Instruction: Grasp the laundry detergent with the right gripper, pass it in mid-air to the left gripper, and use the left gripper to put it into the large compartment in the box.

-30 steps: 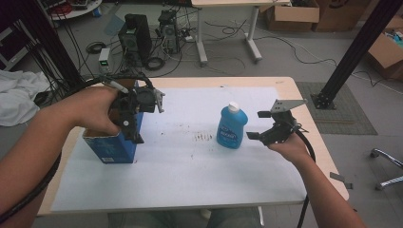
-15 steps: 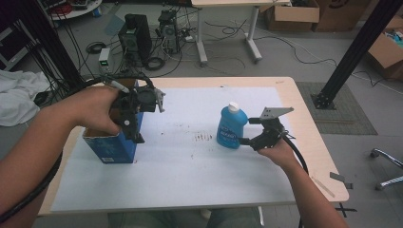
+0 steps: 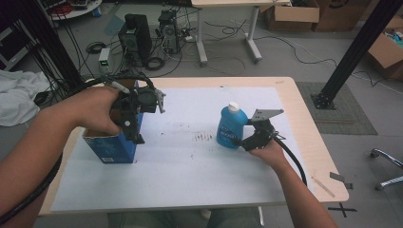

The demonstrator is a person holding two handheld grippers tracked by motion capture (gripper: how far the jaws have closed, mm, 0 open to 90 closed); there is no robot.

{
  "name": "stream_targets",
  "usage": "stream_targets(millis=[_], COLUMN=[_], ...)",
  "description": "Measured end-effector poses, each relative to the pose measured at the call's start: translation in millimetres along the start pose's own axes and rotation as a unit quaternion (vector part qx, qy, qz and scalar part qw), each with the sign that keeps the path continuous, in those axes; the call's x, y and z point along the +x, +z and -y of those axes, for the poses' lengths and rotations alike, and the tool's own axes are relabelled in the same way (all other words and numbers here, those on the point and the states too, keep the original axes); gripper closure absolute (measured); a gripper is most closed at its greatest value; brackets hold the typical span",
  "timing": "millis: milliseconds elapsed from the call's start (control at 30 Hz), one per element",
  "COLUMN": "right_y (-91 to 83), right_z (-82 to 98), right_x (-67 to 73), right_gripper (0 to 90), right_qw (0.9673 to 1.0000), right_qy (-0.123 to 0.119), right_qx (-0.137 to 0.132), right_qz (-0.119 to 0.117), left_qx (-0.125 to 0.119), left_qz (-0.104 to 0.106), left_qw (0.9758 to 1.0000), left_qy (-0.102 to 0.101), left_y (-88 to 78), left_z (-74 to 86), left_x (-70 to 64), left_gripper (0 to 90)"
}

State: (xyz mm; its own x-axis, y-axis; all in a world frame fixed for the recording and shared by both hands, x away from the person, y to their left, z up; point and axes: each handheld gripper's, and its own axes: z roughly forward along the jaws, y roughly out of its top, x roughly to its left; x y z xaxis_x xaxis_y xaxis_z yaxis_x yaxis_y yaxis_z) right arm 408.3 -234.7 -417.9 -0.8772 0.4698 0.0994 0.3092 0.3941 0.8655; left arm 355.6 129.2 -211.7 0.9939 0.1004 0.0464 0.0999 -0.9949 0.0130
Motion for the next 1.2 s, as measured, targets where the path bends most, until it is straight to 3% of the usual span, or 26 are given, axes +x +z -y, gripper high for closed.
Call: stream_targets(millis=[633, 1200], right_y=[14.5, 17.0], right_z=[4.9, 6.4], right_x=[0.4, -0.7], right_gripper=[0.0, 10.0], right_qw=[0.9997, 0.9992], right_qy=[-0.007, -0.002], right_qx=[-0.019, -0.039], right_qz=[0.01, 0.011], left_qx=[-0.001, 0.002], left_qz=[-0.001, -0.002], left_qw=[1.0, 1.0], left_qy=[0.0, 0.002], left_y=[2.2, 3.1], left_z=[0.3, -3.0], left_x=[0.9, 0.7], left_gripper=[0.1, 0.1])
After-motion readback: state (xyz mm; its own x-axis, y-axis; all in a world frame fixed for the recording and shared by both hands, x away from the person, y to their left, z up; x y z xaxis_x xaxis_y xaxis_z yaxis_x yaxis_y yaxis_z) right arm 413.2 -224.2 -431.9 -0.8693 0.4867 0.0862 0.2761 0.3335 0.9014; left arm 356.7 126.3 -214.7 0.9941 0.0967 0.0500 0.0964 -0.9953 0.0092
